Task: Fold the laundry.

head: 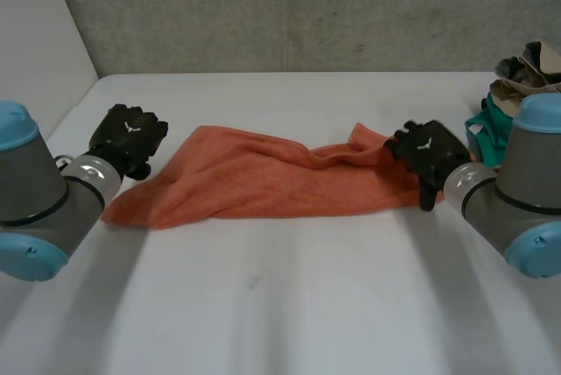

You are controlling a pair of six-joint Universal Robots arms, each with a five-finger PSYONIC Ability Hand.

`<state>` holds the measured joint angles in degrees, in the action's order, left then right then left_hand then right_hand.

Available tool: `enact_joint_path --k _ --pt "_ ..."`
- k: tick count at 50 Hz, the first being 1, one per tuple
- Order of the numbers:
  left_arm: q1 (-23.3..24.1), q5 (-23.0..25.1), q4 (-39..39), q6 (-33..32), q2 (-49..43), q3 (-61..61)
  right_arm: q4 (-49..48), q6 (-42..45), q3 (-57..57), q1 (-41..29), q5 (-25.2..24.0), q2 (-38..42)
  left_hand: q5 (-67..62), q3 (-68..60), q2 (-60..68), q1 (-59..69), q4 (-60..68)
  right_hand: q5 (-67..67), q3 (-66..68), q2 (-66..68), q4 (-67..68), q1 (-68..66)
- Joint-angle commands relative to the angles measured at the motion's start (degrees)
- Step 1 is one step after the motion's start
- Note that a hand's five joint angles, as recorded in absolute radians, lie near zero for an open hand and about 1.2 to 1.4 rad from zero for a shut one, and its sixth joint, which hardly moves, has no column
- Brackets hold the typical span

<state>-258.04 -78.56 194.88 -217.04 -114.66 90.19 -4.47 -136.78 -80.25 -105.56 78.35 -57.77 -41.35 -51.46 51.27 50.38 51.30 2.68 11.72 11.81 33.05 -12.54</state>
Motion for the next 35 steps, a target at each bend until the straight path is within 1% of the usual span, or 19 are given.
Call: enact_joint_path --k 1,2,4,6,8,9,12,13,14,19,20,26,29,30,33,34,35 --pt "0.6 0.3 -9.5 -0.7 3.7 -0.2 0.4 -2.6 0.7 0.1 2.5 -1.8 10.7 10.8 -10.6 -9.7 -10.6 -2.7 -1.7 -1.8 -23.1 2.5" --pt "0.7 0.4 -12.2 -0.8 4.6 0.0 2.4 -3.1 1.3 0.2 3.5 -1.9 12.5 12.6 -12.4 -11.6 -12.5 -2.7 -1.7 -1.8 -23.1 2.5" --pt "0.8 0.3 -14.5 -0.8 5.2 0.3 5.2 -3.7 2.0 0.3 4.7 -1.9 14.4 14.5 -14.3 -13.4 -14.3 -2.7 -1.7 -1.8 -23.1 2.5" --pt "0.5 0.4 -16.7 -0.8 5.8 1.1 9.9 -4.7 3.3 0.4 5.5 -1.9 15.4 15.5 -15.3 -14.4 -15.3 -2.7 -1.7 -1.8 -23.1 2.5" --pt "0.1 0.7 -17.1 -1.3 6.0 1.6 12.5 -5.0 3.8 0.4 5.6 -1.9 17.1 17.2 -17.0 -16.1 -17.0 -2.7 -1.7 -1.8 -23.1 2.5" --pt "-0.8 1.1 -17.0 -1.8 5.9 2.3 14.7 -5.3 3.9 0.2 5.3 -1.8 19.6 19.7 -19.5 -18.6 -19.5 -2.7 -1.7 -1.8 -23.1 2.5" --pt "-2.7 2.1 -16.3 -3.3 5.7 2.9 17.2 -5.4 3.6 0.0 5.0 -1.6 26.0 26.1 -25.9 -25.0 -25.9 -2.7 -1.7 -1.8 -23.1 2.5" --pt "-3.5 2.9 -15.7 -4.4 5.1 3.0 17.2 -5.3 3.4 -0.2 4.7 -1.4 30.2 30.3 -30.1 -29.2 -30.1 -2.7 -1.7 -1.8 -23.1 2.5" --pt "-4.0 3.1 -15.3 -5.0 4.8 2.9 17.0 -5.3 3.3 -0.3 4.7 -1.3 31.2 31.3 -31.1 -30.2 -31.2 -2.7 -1.7 -1.8 -23.1 2.5" --pt "-7.0 3.9 -14.3 -9.3 0.0 1.8 14.9 -5.1 2.2 -0.7 4.8 -0.9 31.6 31.7 -31.5 -30.6 -31.5 -2.7 -1.7 -1.8 -23.1 2.5" --pt "-7.7 4.1 -14.1 -10.9 -1.4 0.9 14.1 -5.0 1.8 -0.7 4.8 -0.9 31.6 31.7 -31.5 -30.6 -31.5 -2.7 -1.7 -1.8 -23.1 2.5" --pt "-7.8 4.4 -14.7 -12.8 -6.2 -2.2 11.4 -5.3 0.8 -0.3 4.8 -0.6 29.7 29.8 -29.6 -28.7 -29.7 -2.7 -1.7 -1.8 -23.1 2.5" --pt "-7.0 4.1 -15.8 -12.8 -8.1 -3.4 10.1 -5.5 0.7 -0.1 4.6 0.1 20.3 20.4 -20.2 -19.3 -20.3 -1.3 -0.4 -0.5 -21.7 1.2" --pt "-6.8 4.0 -16.2 -12.7 -8.3 -3.9 9.4 -5.8 0.7 0.0 4.6 0.6 9.5 9.6 -9.4 -8.5 -9.4 1.2 2.1 2.0 -19.2 -1.3" --pt "-6.6 4.2 -16.2 -12.2 -7.7 -4.0 8.1 -5.6 0.7 0.1 4.6 1.4 -8.9 -8.8 9.0 9.9 9.0 3.7 4.7 4.6 -16.7 -3.8" --pt "-6.5 4.3 -15.9 -11.6 -6.8 -4.0 6.9 -5.6 0.7 0.3 4.6 2.0 -20.1 -20.0 20.2 21.1 20.2 5.2 6.2 6.1 -15.2 -5.4" --pt "-6.4 4.3 -15.8 -11.1 -6.4 -4.1 6.2 -5.5 0.7 0.4 4.6 2.2 -24.1 -24.0 24.2 25.1 24.1 6.2 7.2 7.1 -14.1 -6.4"
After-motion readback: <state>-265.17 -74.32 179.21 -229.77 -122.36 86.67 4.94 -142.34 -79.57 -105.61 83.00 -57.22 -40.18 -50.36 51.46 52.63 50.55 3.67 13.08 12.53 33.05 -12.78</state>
